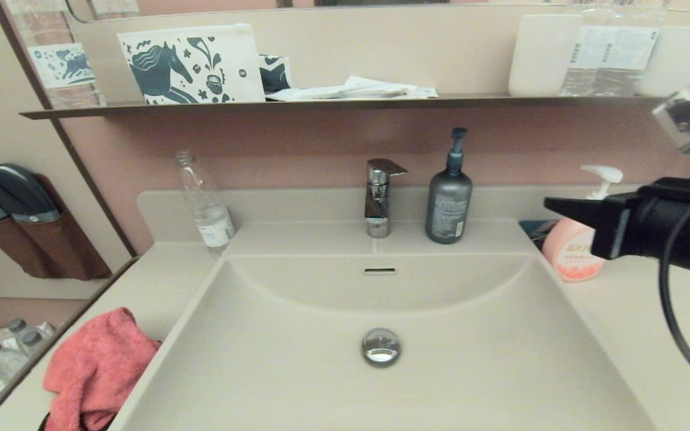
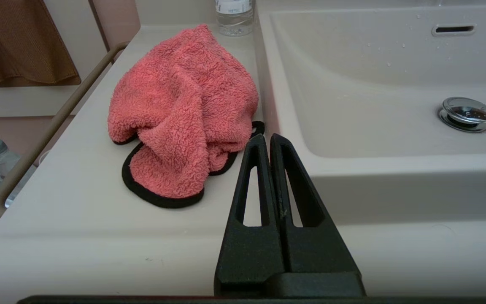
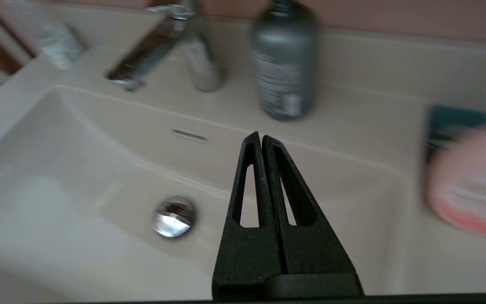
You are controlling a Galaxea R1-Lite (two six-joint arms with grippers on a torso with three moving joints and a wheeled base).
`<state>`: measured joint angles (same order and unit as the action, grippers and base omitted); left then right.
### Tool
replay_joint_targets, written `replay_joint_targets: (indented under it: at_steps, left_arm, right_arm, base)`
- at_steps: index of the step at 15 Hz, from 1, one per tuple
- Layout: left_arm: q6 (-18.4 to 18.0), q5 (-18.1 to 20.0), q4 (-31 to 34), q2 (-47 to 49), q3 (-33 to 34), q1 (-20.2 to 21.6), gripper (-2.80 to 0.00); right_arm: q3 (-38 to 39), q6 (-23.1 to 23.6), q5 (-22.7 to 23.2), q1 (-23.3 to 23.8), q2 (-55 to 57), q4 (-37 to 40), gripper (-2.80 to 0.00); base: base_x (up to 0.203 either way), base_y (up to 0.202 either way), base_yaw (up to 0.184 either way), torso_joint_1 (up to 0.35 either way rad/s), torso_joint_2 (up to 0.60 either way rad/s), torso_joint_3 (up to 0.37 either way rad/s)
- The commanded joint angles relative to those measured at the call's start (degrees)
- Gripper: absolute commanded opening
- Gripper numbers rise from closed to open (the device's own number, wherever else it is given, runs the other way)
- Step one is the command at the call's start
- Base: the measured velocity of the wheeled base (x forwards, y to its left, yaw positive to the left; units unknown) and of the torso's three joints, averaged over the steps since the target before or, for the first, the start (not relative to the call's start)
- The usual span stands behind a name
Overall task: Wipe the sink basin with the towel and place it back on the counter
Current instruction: Turn on the faucet
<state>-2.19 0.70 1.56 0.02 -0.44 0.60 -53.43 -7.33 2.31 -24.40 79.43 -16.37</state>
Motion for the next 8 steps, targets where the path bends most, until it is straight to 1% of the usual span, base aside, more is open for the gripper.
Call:
replay_joint_targets:
  at_steps: [1, 3, 5, 6, 8]
  left_arm:
    - [0.0, 0.01, 0.02, -0.02, 0.0, 0.02, -2.8]
    - [0.0, 0.01, 0.02, -0.02, 0.0, 0.02, -2.8]
    - [0.0, 0.01, 0.02, -0.02, 0.0, 0.02, -2.8]
    - [0.0, 0.01, 0.02, -0.02, 0.0, 0.02, -2.8]
    - [0.0, 0.01, 0.02, -0.02, 0.0, 0.02, -2.8]
  right_arm:
    - [-6.22, -0.16, -1.44, -4.47, 10.67, -0.46, -2.8]
    - [-9.07, 0.64, -2.79, -5.89, 15.3, -2.51, -2.8]
    - [-11.29, 3.91, -4.97, -6.25, 21.5, -7.07, -2.8]
    - [-12.94, 5.48, -7.53, -6.7, 25.2, -10.49, -2.8]
    - [-17.62, 6.99, -11.68, -7.72, 31.24, -17.18, -2.8]
  base:
    - [0.0, 0.0, 0.0, 0.0, 0.0, 0.0]
    - [0.0, 0.0, 0.0, 0.0, 0.0, 0.0]
    - [0.0, 0.0, 0.0, 0.0, 0.0, 0.0]
    - [0.0, 0.0, 0.0, 0.0, 0.0, 0.0]
    - [0.0, 0.0, 0.0, 0.0, 0.0, 0.0]
